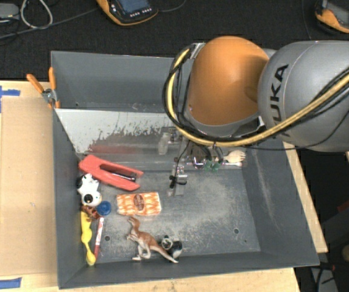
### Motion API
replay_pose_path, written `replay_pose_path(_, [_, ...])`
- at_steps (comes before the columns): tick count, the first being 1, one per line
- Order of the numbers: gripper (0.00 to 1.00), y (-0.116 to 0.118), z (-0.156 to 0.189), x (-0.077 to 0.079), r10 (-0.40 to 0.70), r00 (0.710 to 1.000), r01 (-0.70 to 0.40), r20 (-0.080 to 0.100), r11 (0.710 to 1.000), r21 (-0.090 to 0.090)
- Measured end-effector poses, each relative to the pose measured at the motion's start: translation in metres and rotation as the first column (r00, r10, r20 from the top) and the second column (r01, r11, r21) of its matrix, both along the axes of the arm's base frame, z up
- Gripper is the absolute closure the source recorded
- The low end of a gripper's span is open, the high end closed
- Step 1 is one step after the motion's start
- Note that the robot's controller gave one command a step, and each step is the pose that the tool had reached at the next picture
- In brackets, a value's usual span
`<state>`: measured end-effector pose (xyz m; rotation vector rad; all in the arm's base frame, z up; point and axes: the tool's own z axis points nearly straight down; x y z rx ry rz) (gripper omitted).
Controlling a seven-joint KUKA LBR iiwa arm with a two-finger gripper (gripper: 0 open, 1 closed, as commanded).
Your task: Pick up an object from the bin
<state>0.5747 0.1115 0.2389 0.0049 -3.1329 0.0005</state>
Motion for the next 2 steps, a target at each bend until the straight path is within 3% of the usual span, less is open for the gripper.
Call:
replay_pose_path(1, [0.0, -0.001, 0.004, 0.001, -0.003, 1.0, 0.003, 0.008, 1.0, 0.001])
replay_pose_path(2, [0.0, 0.036, -0.064, -0.014, 0.089, 0.996, -0.089, 0.01, 0.996, 0.001])
